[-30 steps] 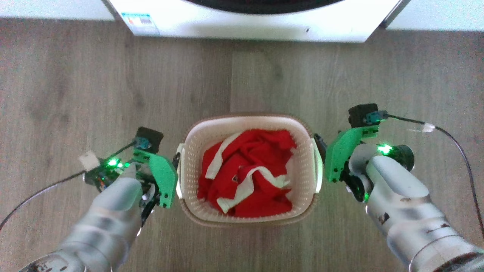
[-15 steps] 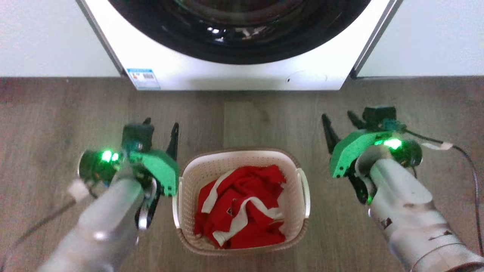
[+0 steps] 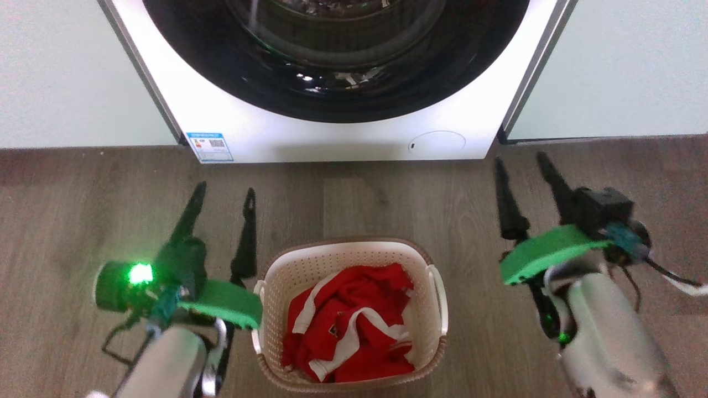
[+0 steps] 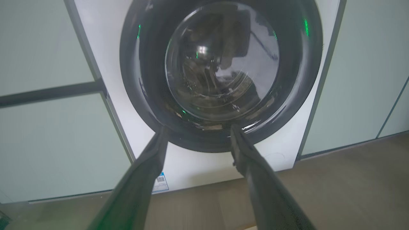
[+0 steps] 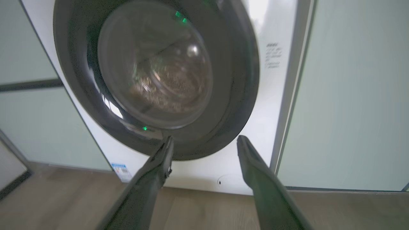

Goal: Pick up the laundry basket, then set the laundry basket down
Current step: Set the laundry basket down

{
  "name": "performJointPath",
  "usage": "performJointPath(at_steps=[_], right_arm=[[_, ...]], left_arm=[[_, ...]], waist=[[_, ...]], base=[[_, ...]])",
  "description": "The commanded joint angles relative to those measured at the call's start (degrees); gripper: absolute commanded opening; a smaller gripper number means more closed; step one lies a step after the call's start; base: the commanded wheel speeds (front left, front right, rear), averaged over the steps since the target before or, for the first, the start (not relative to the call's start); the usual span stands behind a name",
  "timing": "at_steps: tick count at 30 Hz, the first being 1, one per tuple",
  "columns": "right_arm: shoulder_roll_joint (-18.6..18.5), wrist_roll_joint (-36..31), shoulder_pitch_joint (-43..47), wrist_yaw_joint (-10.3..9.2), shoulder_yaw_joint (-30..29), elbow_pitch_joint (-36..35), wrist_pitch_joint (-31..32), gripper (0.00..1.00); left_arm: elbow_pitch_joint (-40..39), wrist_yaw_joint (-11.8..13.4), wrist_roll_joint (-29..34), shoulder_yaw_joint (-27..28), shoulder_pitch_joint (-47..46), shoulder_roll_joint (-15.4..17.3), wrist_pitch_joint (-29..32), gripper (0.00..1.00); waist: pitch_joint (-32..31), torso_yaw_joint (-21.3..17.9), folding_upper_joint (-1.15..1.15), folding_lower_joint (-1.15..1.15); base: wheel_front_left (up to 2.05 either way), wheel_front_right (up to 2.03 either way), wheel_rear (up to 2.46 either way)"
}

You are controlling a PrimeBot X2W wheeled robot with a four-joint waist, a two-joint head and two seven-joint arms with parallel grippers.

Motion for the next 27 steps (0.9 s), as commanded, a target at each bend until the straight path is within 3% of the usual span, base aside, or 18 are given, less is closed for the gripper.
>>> performJointPath(at_steps=[1, 6, 16, 19, 27], right_arm=[[0.5, 0.2, -0.4, 0.31, 0.0, -3.2, -0.7, 1.00], [0.5, 1.2, 6.5, 0.31, -3.2, -9.7, -0.7, 1.00], [0.5, -0.3, 14.6, 0.31, -4.3, -13.2, -0.7, 1.00], [0.5, -0.1, 15.2, 0.31, -4.4, -14.2, -0.7, 1.00], [0.5, 0.2, 15.7, 0.31, -4.5, -15.2, -0.7, 1.00]], left_arm=[[-2.9, -0.5, 1.3, 2.8, -1.4, 0.3, -0.5, 1.00], [-6.0, -3.6, 5.2, 6.3, 4.5, -3.4, -0.5, 1.00], [-5.7, -8.2, 8.3, 13.4, 11.3, -10.4, -0.5, 1.00], [-6.8, -11.1, 8.4, 15.2, 11.9, -11.3, -0.5, 1.00], [-7.8, -14.5, 8.7, 18.3, 12.9, -12.3, -0.5, 1.00]], waist=[[-0.2, -0.1, 0.00, 0.01], [-1.2, -0.1, 0.00, 0.01], [-2.5, 0.2, 0.00, 0.01], [-2.6, 0.4, 0.00, 0.01], [-2.7, 1.0, 0.00, 0.01]], base=[[0.00, 0.00, 0.00], [0.00, 0.00, 0.00], [0.00, 0.00, 0.00], [0.00, 0.00, 0.00], [0.00, 0.00, 0.00]])
